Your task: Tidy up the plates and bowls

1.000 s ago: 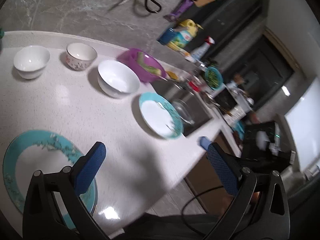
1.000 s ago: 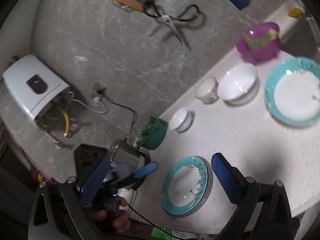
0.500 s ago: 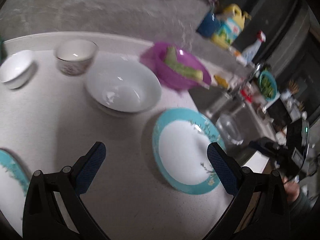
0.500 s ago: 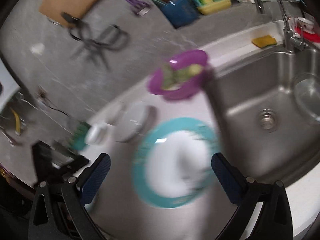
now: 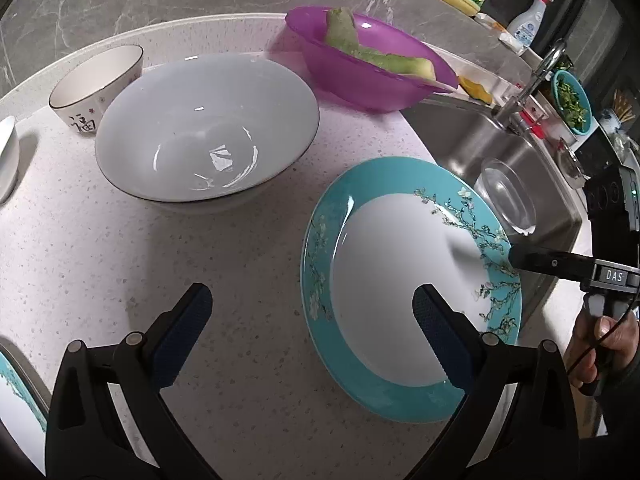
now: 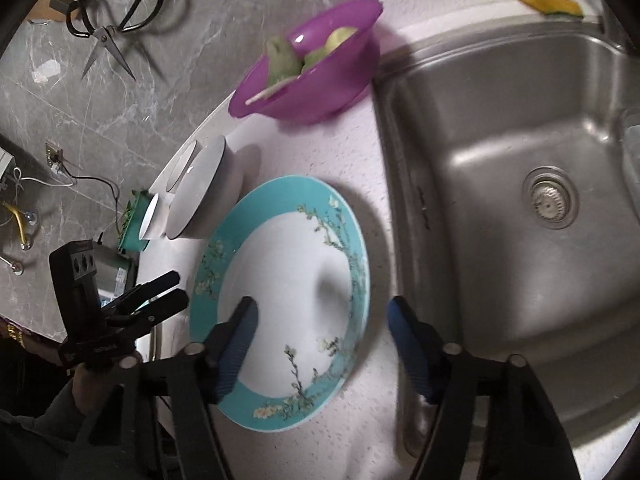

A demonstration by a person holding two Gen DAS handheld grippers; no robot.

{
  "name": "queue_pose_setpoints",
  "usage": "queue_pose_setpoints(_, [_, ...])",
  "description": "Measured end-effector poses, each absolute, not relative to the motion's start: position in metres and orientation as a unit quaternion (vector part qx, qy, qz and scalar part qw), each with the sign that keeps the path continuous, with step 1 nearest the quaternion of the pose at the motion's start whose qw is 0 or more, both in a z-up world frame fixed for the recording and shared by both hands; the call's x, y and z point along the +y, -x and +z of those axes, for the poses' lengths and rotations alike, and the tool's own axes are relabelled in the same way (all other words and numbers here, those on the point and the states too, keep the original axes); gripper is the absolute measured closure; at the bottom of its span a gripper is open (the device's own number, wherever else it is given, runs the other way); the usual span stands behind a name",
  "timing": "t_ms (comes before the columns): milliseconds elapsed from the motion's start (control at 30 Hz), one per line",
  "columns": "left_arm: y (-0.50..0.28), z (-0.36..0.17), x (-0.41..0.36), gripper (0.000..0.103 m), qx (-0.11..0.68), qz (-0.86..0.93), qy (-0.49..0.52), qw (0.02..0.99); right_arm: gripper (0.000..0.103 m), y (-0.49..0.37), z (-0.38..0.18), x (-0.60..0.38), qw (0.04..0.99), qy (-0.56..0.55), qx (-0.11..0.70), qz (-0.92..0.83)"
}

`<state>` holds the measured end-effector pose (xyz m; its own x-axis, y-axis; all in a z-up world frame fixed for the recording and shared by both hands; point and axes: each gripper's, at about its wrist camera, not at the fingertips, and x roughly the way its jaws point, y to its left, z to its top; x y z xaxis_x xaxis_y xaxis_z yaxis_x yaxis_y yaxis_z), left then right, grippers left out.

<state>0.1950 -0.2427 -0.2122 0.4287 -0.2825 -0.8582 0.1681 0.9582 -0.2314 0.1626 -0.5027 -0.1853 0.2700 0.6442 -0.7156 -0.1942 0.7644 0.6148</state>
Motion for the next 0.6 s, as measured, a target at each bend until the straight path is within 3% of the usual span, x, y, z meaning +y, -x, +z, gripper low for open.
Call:
queue_pose_setpoints(33, [-0.198, -0.216, -0.244, 0.004, 0.521, -0.133, 0.057, 0.841, 0.039, -0.164, -0.185, -0.501, 0.767, -0.208, 0.54, 0.277])
queue_pose_setpoints(67, [-0.198, -0.218, -0.242, 0.011, 0.523, -0.134, 0.06, 0.84, 0.042, -0.166, -0.185, -0.499, 0.766, -0.206, 0.542, 0.278])
queue_pose_setpoints(200, [-0.204, -0.23, -0.243, 0.054, 0.539, -0.136, 0.075, 0.828, 0.056, -0.17, -0.189, -0.499, 0.762, -0.209, 0.547, 0.275])
queue_pose_setpoints(367, [-0.206, -0.242, -0.252, 0.074, 0.55, -0.147, 0.085, 0.817, 0.063, -0.173, -0.196, -0.5, 0.751, -0.214, 0.561, 0.274])
queue_pose_setpoints(433, [-0.206, -0.246, -0.255, 0.075, 0.551, -0.149, 0.089, 0.816, 0.064, -0.172, -0.2, -0.497, 0.748, -0.211, 0.567, 0.272])
queue_pose_setpoints(600, [-0.205, -0.254, -0.248, 0.091, 0.557, -0.146, 0.106, 0.811, 0.085, -0.174, -0.209, -0.495, 0.742, -0.209, 0.581, 0.26])
